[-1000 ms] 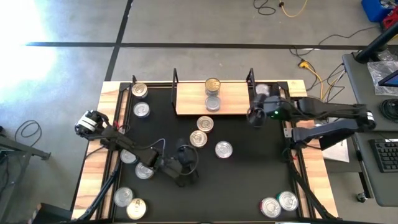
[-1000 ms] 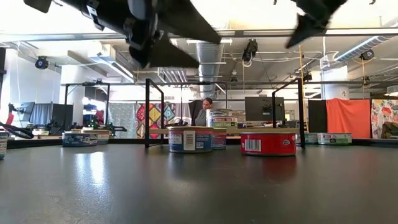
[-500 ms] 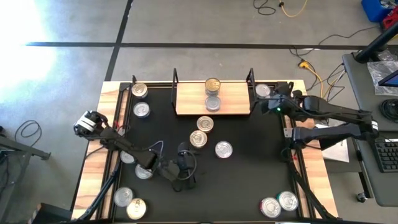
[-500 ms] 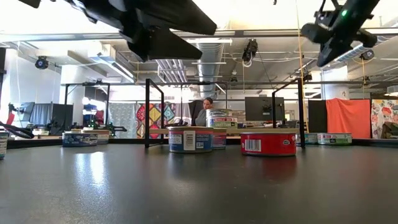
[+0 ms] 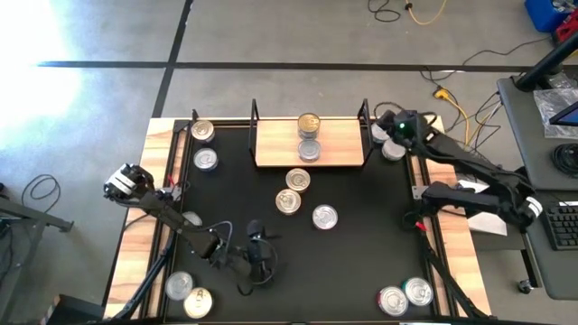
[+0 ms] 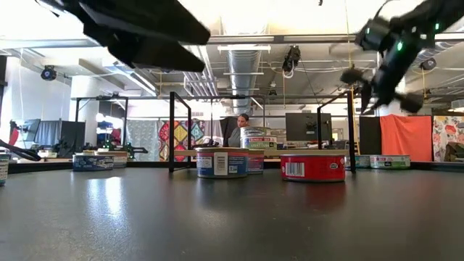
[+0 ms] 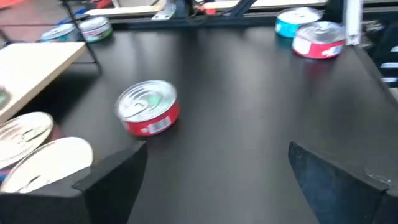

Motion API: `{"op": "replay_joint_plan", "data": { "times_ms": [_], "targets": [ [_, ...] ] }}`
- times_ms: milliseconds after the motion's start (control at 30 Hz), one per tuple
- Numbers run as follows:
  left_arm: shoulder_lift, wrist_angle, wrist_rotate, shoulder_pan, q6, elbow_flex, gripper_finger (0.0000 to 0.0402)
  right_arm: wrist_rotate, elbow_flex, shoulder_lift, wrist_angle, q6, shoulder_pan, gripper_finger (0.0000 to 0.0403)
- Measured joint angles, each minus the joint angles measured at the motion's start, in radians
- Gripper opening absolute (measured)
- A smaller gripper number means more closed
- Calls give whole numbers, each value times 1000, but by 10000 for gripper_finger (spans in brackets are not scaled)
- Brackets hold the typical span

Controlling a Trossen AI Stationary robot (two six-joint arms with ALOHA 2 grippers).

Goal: Stack canned seafood by type on shelf
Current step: Stack the green tuna can on the shelf aligned with the other green tuna can

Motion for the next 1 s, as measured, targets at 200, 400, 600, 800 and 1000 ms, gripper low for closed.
{"op": "replay_joint_plan", "data": {
  "times_ms": [200, 400, 600, 800, 1000],
  "targets": [
    [-2, -98, -8, -14, -93, 0, 372, 116, -131, 50, 28, 277, -5, 18],
    [-2, -127, -9, -13, -153, -2, 372, 166, -212, 60, 19, 398, 10, 18],
    [-2, -127, -9, -15, -161, -1, 372, 203, -292, 60, 70, 440, 10, 18],
    [-23, -175, -7, -15, -173, 0, 372, 224, -356, 52, 167, 385, 17, 18],
    [-66, -253, -9, -19, -185, 0, 372, 240, -381, 36, 97, 480, 143, 18]
  ]
}}
